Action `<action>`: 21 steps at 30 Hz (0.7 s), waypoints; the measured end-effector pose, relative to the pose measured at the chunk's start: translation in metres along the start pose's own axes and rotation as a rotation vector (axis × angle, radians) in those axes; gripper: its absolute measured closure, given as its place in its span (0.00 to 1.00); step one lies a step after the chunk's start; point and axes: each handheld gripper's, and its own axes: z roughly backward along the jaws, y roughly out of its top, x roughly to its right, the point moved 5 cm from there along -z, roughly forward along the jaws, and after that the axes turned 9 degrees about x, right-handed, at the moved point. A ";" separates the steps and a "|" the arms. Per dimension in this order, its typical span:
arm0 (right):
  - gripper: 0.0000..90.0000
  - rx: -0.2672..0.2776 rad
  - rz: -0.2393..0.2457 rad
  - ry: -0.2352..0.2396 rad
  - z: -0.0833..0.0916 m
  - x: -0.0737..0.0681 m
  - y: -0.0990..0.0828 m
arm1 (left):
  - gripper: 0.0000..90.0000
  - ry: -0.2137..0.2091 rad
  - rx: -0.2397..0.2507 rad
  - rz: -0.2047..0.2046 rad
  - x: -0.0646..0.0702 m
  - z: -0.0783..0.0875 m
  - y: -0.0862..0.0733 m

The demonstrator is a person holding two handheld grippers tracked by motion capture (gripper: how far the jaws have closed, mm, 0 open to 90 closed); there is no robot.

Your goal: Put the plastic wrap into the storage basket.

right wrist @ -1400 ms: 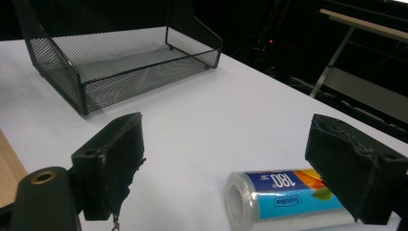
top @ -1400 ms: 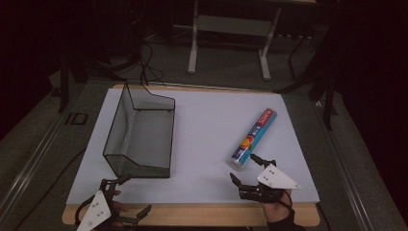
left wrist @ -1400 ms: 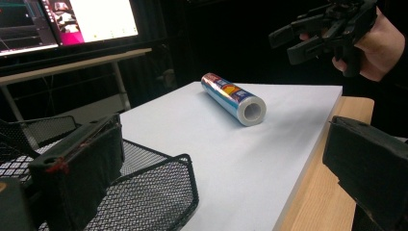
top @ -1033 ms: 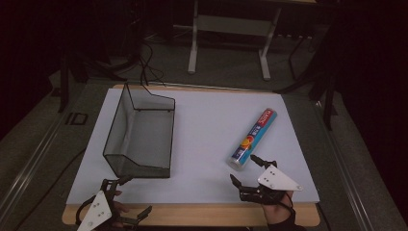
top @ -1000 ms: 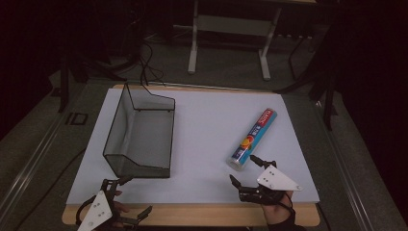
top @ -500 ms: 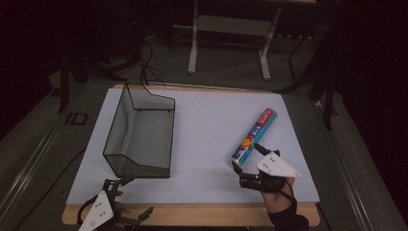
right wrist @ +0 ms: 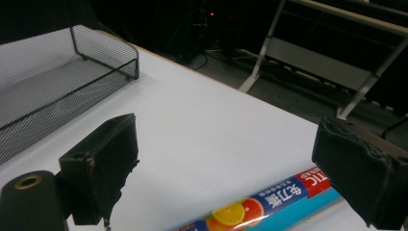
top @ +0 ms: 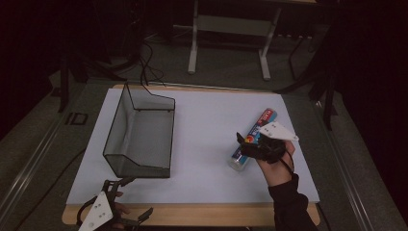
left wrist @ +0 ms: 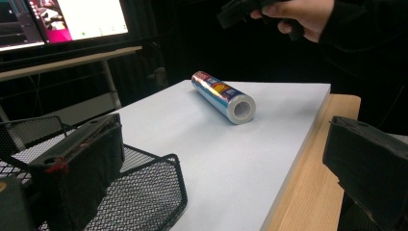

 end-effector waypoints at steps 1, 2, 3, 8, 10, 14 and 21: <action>0.10 -0.024 -0.010 -0.005 -0.003 0.002 0.001 | 0.01 0.000 0.001 0.000 0.000 0.000 0.000; 0.10 -0.036 -0.026 -0.011 -0.005 0.004 0.002 | 0.01 0.000 0.002 0.001 0.000 0.000 0.000; 0.10 -0.051 -0.037 -0.022 -0.008 0.005 0.003 | 0.01 0.000 0.002 0.001 0.000 0.000 0.000; 0.14 -0.086 -0.059 -0.072 -0.018 0.014 0.003 | 0.02 -0.002 0.002 0.002 0.000 0.000 0.000; 0.14 -0.112 -0.083 -0.083 -0.024 0.018 0.001 | 0.01 -0.004 0.003 0.003 0.000 0.000 0.000; 0.13 -0.195 -0.124 -0.135 -0.039 0.030 -0.007 | 0.01 -0.006 0.000 0.000 0.000 0.000 0.000; 0.15 -0.282 -0.199 -0.229 -0.057 0.045 -0.016 | 0.01 -0.011 0.001 0.003 0.001 -0.002 0.000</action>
